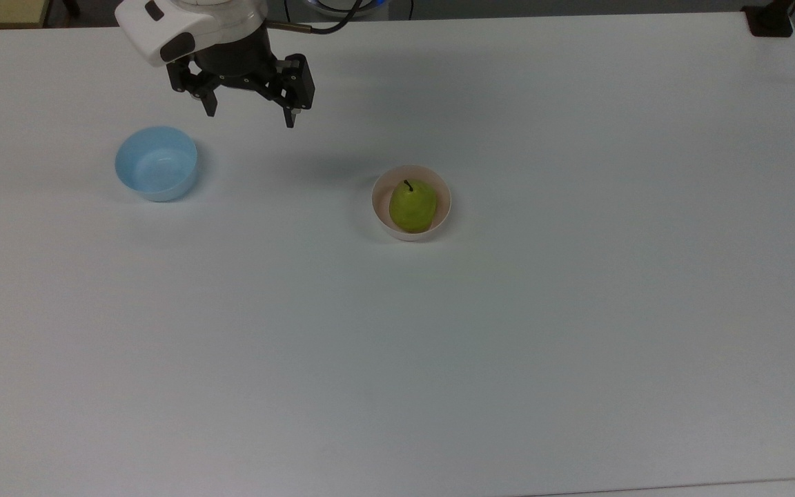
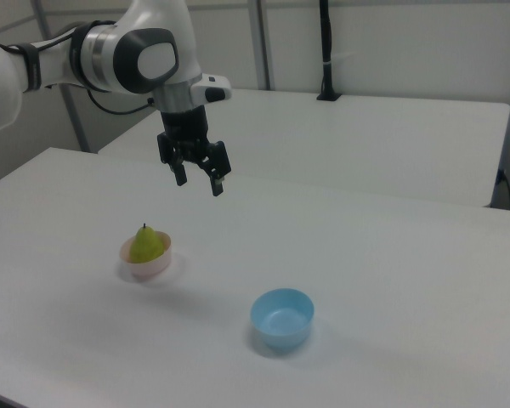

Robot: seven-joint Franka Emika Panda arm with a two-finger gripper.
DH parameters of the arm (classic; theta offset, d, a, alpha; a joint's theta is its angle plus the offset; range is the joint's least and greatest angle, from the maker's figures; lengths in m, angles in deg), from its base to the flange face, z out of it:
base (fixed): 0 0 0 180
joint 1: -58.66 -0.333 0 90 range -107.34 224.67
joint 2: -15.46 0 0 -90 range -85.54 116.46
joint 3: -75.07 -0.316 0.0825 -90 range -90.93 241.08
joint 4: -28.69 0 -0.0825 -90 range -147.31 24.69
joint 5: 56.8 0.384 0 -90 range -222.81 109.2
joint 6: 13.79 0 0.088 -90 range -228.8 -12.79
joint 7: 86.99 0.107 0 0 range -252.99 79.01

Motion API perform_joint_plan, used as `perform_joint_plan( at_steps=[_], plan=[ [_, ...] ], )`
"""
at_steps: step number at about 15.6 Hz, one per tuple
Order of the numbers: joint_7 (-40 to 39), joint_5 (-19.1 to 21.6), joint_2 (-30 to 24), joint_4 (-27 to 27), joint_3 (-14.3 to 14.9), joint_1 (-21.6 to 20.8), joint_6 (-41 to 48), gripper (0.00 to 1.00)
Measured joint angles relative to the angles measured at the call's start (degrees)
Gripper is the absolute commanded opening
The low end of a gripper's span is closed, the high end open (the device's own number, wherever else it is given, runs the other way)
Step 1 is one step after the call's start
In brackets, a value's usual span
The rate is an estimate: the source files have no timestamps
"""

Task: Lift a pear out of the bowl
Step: 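Move the open gripper over the green pear in the pink bowl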

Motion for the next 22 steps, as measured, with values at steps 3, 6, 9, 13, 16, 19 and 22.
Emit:
perform_joint_plan(
  at_steps=[3,6,9,13,16,19,22],
  plan=[
    [0.0,0.0,0.0,0.0,0.1,0.0,0.0,1.00],
    [0.0,0.0,0.0,0.1,0.2,0.0,0.0,1.00],
    [0.0,0.0,0.0,0.4,0.3,0.0,0.0,1.00],
    [0.0,0.0,0.0,0.5,0.4,0.0,0.0,1.00],
    [0.0,0.0,0.0,0.5,0.4,0.0,0.0,1.00],
    [0.0,0.0,0.0,0.5,0.4,-0.8,0.0,1.00],
    [0.0,0.0,0.0,0.5,0.7,-3.8,0.0,1.00]
  ],
)
